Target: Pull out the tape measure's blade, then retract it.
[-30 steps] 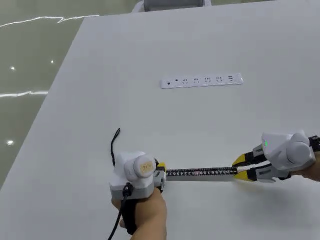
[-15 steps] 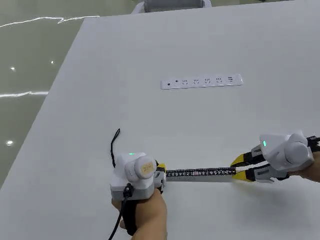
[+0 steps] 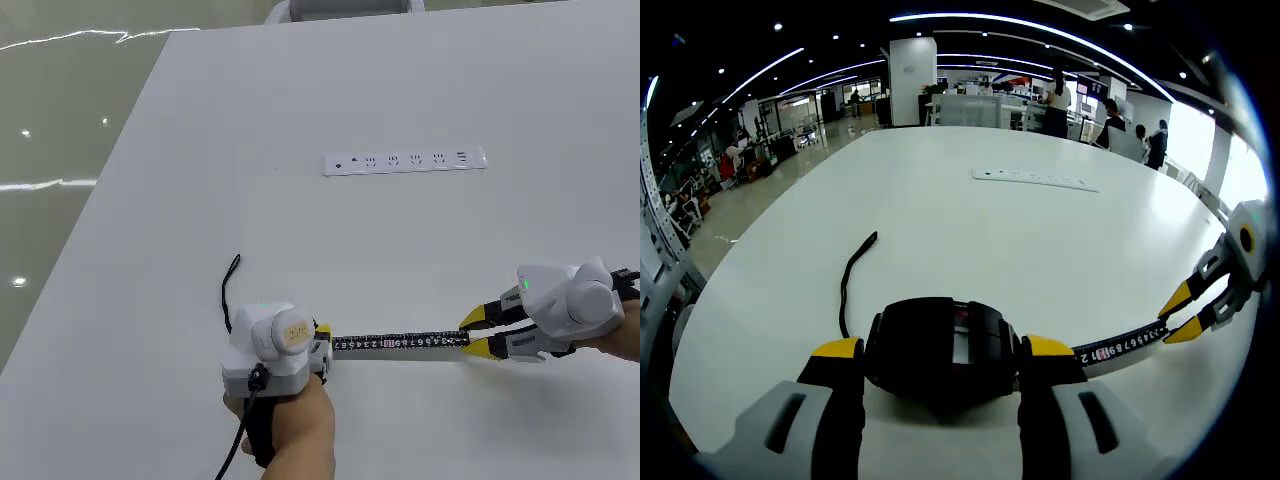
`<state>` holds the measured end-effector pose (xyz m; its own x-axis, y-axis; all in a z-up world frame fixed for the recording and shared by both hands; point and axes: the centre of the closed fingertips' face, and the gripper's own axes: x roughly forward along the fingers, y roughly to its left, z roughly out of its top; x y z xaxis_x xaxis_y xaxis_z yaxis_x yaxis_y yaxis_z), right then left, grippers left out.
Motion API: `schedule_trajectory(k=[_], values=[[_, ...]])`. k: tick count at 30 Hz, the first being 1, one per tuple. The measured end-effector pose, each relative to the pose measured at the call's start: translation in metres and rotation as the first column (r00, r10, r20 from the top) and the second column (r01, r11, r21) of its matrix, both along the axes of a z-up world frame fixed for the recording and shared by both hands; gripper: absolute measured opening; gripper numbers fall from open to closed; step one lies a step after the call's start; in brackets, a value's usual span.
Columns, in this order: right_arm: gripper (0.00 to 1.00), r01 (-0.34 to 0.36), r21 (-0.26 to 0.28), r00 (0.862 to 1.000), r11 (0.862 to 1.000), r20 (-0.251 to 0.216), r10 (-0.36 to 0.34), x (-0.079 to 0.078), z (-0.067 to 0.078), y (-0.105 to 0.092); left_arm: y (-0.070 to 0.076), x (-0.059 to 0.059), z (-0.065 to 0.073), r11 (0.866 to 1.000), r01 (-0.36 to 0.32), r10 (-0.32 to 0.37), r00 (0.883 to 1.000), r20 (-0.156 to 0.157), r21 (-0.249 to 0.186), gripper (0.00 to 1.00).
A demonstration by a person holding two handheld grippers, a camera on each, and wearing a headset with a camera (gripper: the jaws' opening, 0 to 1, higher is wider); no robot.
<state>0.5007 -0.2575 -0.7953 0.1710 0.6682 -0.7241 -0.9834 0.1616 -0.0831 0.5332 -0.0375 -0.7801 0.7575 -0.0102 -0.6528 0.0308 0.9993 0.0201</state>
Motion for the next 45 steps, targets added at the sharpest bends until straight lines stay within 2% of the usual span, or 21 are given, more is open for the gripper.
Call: schedule_trajectory(k=[45], values=[[0.14, -0.019, 0.014, 1.000, 1.000, 0.004, 0.019, 0.003, 0.002, 0.022, 0.001, 0.000, 0.000, 1.000, 0.012, -0.012, 1.000, 0.002, -0.017, 0.59]])
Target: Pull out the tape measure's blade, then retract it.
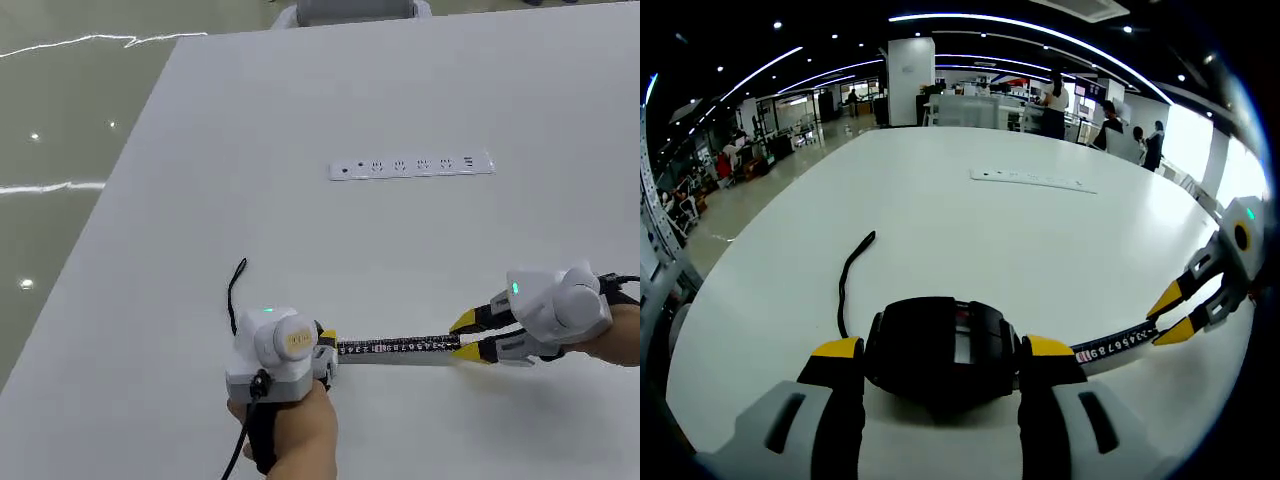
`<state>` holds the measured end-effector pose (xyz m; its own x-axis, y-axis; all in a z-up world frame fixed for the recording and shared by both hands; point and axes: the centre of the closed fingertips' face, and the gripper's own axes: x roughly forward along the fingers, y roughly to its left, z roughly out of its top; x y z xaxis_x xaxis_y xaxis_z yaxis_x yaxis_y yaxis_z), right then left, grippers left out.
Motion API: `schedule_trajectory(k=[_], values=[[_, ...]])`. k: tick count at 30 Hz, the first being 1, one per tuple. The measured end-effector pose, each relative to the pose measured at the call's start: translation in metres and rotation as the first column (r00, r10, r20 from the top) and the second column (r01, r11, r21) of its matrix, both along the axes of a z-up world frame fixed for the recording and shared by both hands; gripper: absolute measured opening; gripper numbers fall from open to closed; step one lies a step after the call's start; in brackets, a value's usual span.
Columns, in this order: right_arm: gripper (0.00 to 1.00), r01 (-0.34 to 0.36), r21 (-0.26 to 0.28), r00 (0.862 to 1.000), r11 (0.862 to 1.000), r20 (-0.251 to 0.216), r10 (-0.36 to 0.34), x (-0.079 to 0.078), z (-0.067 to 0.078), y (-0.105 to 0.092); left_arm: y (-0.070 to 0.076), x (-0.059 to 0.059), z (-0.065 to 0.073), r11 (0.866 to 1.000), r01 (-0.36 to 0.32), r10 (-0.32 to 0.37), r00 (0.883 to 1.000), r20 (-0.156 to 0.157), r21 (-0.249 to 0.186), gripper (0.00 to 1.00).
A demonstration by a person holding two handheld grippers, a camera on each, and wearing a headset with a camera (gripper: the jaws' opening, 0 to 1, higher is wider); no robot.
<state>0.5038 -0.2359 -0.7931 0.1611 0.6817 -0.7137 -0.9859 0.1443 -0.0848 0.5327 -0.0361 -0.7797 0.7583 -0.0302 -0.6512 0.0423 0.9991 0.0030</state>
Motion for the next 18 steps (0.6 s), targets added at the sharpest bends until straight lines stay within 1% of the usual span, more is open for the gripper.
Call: schedule_trajectory(k=[18], values=[[0.14, -0.002, 0.008, 1.000, 1.000, 0.003, 0.002, 0.0021, 0.0018, 0.0073, 0.0005, 0.0009, -0.0003, 1.000, 0.007, -0.007, 1.000, 0.000, -0.006, 0.59]])
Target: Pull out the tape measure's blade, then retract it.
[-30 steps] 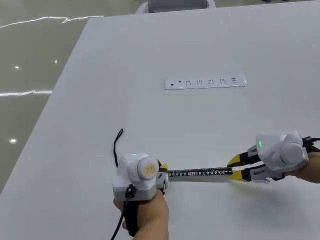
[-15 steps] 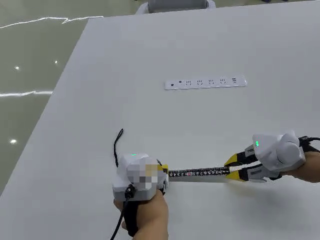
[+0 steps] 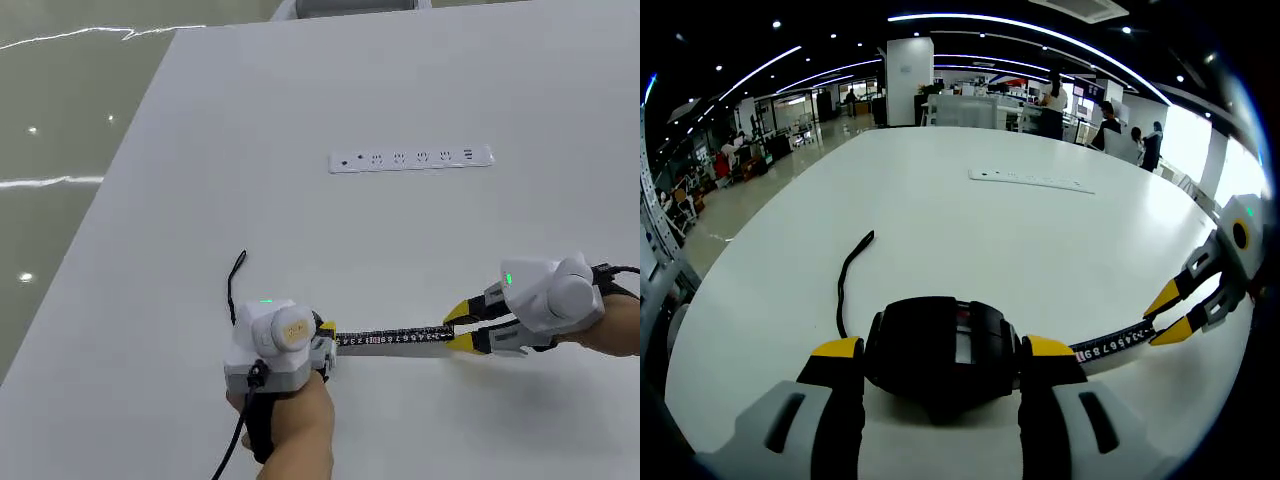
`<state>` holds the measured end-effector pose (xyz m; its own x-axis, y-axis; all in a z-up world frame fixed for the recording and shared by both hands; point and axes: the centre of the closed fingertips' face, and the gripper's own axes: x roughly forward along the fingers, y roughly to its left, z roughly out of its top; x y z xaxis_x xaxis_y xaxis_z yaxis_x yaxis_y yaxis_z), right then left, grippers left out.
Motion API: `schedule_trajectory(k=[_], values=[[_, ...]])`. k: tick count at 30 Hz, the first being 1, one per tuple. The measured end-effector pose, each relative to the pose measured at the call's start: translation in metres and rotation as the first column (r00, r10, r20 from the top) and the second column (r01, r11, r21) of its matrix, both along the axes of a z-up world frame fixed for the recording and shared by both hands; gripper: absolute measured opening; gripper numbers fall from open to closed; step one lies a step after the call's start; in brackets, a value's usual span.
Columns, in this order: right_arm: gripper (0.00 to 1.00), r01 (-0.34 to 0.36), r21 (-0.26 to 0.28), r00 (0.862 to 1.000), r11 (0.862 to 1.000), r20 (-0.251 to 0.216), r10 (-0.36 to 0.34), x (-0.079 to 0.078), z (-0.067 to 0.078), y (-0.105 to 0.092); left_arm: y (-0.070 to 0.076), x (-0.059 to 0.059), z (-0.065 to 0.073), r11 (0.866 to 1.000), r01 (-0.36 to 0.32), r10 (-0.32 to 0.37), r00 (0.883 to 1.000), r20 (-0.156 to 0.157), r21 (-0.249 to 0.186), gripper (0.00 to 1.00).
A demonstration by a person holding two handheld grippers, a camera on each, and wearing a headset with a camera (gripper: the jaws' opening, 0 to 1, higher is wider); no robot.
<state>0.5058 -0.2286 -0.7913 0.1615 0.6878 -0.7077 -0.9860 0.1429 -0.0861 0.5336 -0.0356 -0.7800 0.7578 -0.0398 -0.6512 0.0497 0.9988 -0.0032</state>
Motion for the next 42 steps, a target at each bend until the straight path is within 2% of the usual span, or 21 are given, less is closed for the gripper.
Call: schedule_trajectory(k=[42], values=[[0.14, -0.012, 0.002, 1.000, 1.000, -0.001, 0.012, 0.000, -0.001, 0.014, 0.000, 0.000, -0.001, 1.000, 0.004, -0.004, 1.000, -0.016, -0.013, 0.59]])
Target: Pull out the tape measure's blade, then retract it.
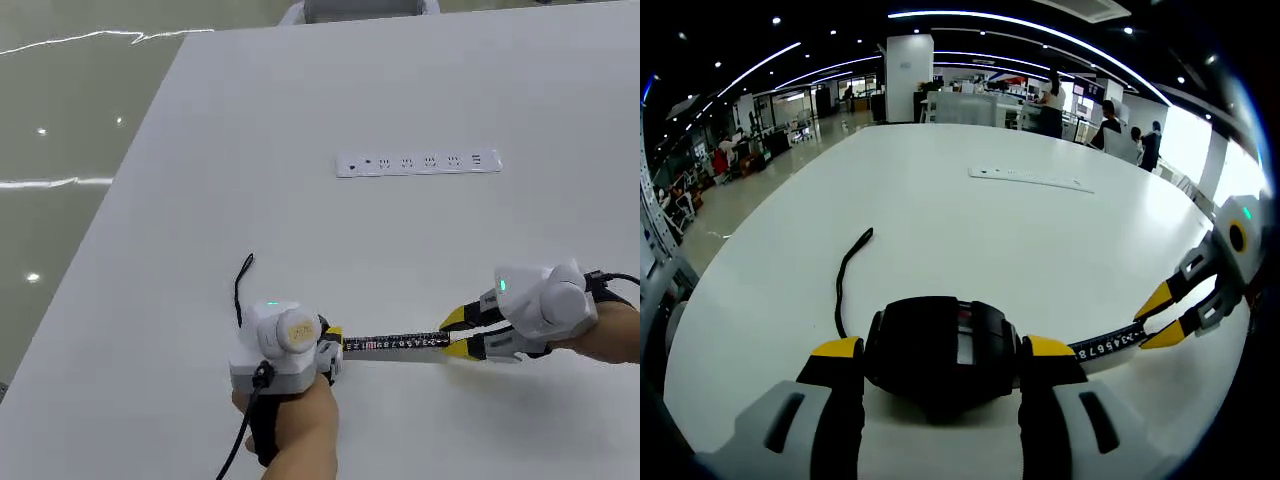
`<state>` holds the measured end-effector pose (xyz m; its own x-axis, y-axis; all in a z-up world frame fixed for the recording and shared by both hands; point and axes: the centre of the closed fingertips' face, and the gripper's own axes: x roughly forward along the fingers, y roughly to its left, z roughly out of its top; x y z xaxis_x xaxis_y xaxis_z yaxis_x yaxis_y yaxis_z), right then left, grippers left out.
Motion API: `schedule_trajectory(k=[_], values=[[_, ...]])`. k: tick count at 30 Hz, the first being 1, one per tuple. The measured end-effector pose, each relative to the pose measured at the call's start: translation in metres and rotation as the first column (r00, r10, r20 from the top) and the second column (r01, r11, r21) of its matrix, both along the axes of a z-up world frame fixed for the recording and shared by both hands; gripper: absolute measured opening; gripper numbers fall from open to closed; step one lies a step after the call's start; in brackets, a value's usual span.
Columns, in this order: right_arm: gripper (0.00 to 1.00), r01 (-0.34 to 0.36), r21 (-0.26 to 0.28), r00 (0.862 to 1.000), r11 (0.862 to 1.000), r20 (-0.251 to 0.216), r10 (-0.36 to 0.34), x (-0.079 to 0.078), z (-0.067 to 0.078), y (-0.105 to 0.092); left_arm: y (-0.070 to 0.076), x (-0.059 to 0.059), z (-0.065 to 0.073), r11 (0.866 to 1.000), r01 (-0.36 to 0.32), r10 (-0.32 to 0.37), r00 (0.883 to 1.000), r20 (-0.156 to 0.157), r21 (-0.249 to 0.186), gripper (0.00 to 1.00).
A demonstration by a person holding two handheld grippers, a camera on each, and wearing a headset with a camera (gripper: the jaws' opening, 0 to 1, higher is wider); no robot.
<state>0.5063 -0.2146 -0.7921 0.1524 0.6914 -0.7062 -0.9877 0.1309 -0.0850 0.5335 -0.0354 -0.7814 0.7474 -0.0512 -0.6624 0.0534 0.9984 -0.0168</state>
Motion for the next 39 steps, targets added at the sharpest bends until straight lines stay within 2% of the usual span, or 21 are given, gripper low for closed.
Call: schedule_trajectory(k=[6, 39], values=[[0.14, -0.002, 0.000, 1.000, 1.000, 0.001, 0.002, 0.000, 0.000, 0.001, 0.000, 0.000, 0.000, 1.000, 0.003, -0.003, 1.000, -0.010, -0.003, 0.59], [0.14, -0.025, 0.009, 1.000, 1.000, 0.007, 0.024, 0.003, -0.001, 0.017, 0.002, 0.000, -0.002, 0.998, 0.003, -0.004, 1.000, -0.019, -0.057, 0.60]])
